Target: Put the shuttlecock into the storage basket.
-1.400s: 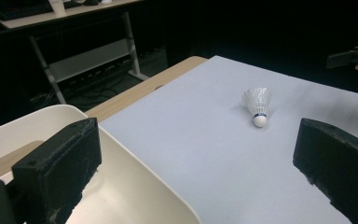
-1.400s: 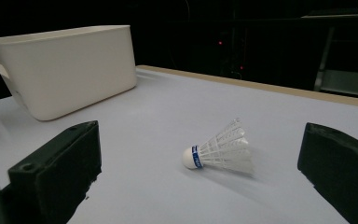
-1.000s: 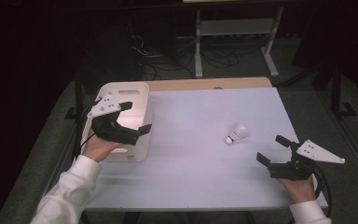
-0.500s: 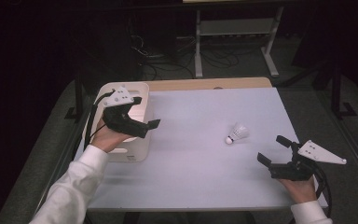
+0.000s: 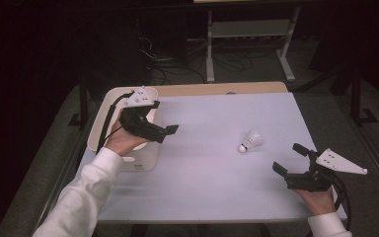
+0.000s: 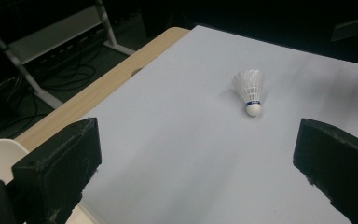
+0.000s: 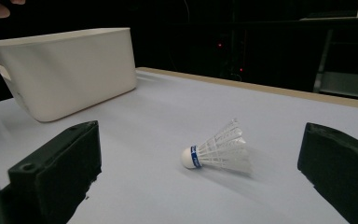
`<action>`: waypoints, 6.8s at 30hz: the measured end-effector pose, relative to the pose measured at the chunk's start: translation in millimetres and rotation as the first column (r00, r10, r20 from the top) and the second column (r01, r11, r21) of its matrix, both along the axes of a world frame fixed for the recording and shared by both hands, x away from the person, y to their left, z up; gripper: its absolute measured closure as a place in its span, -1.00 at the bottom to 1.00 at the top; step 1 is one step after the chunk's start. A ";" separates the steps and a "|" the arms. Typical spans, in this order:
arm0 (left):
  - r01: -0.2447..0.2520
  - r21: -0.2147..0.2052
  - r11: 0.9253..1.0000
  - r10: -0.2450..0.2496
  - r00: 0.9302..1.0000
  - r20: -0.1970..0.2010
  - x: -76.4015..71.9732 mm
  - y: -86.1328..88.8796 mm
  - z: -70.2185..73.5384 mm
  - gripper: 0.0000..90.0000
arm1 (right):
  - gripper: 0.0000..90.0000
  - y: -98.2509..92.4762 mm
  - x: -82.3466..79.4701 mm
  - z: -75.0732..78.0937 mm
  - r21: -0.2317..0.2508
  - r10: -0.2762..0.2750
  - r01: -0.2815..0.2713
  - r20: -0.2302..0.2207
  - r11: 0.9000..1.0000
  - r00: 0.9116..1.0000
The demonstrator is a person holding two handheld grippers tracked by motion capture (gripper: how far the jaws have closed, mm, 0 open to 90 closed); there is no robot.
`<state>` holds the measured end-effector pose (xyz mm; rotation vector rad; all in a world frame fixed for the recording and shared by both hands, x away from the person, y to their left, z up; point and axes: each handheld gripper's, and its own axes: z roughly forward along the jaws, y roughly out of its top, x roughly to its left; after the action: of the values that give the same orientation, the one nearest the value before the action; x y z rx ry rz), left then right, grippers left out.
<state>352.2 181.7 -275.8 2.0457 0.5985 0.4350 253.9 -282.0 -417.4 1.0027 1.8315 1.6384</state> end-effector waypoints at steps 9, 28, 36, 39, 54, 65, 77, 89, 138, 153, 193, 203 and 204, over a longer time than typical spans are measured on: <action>0.025 0.043 0.999 -0.024 1.000 -0.014 8.2 -13.7 -0.5 -0.99 | -1.00 -1.0 -0.4 0.1 0.004 -0.003 0.003 0.001 1.000 1.000; 0.098 0.102 0.990 -0.092 0.994 -0.059 23.5 -50.5 -3.3 -0.99 | -1.00 -3.1 -2.5 0.2 0.019 -0.007 0.007 -0.001 1.000 1.000; 0.135 0.119 0.984 -0.126 0.989 -0.080 28.6 -67.9 -7.5 -0.99 | -1.00 -3.6 -2.8 0.3 0.023 -0.008 0.008 -0.001 1.000 1.000; 0.140 0.126 0.982 -0.130 0.988 -0.089 30.5 -73.5 -8.9 -0.99 | -1.00 -3.7 -2.9 0.3 0.024 -0.008 0.008 -0.001 1.000 1.000; 0.173 0.166 0.971 -0.155 0.981 -0.118 41.2 -93.8 -13.2 -0.99 | -1.00 -3.9 -2.8 0.1 0.024 -0.003 0.003 0.000 1.000 1.000; 0.173 0.180 0.968 -0.146 0.977 -0.157 50.8 -107.8 -22.4 -0.99 | -1.00 -2.7 -2.7 -0.4 0.027 0.001 -0.001 -0.005 1.000 1.000; 0.204 0.226 0.953 -0.165 0.970 -0.178 61.1 -123.6 -29.6 -0.99 | -1.00 -3.5 -2.2 -1.2 0.028 0.002 -0.002 -0.007 1.000 1.000; 0.211 0.249 0.945 -0.161 0.965 -0.207 71.0 -135.8 -39.4 -0.99 | -1.00 -4.6 -2.2 -0.9 0.034 -0.001 0.001 -0.003 0.999 1.000; 0.309 0.326 0.893 -0.200 0.924 -0.327 87.4 -209.4 -101.0 -0.99 | -1.00 -5.7 -3.2 0.5 0.034 -0.002 0.002 0.004 0.999 1.000; 0.328 0.355 0.876 -0.196 0.912 -0.360 96.8 -225.0 -122.9 -0.99 | -1.00 -4.2 -4.0 0.6 0.030 -0.003 0.003 0.005 1.000 1.000; 0.367 0.355 0.860 -0.198 0.880 -0.431 101.7 -243.1 -149.8 -0.69 | -1.00 -4.4 -3.9 -0.1 0.032 0.013 -0.013 -0.001 0.999 1.000; 0.383 0.361 0.851 -0.207 0.874 -0.439 97.9 -250.0 -150.4 -0.48 | -1.00 -5.2 -3.7 -0.3 0.032 0.012 -0.012 -0.003 0.999 1.000; 0.388 0.354 0.851 -0.214 0.871 -0.442 97.2 -250.9 -150.8 -0.46 | -1.00 -5.1 -3.8 -0.3 0.033 0.013 -0.012 -0.005 0.999 1.000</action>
<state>449.5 -69.1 -426.6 2.6385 0.4083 -0.0485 250.1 -287.1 -417.6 1.0123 1.8228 1.6802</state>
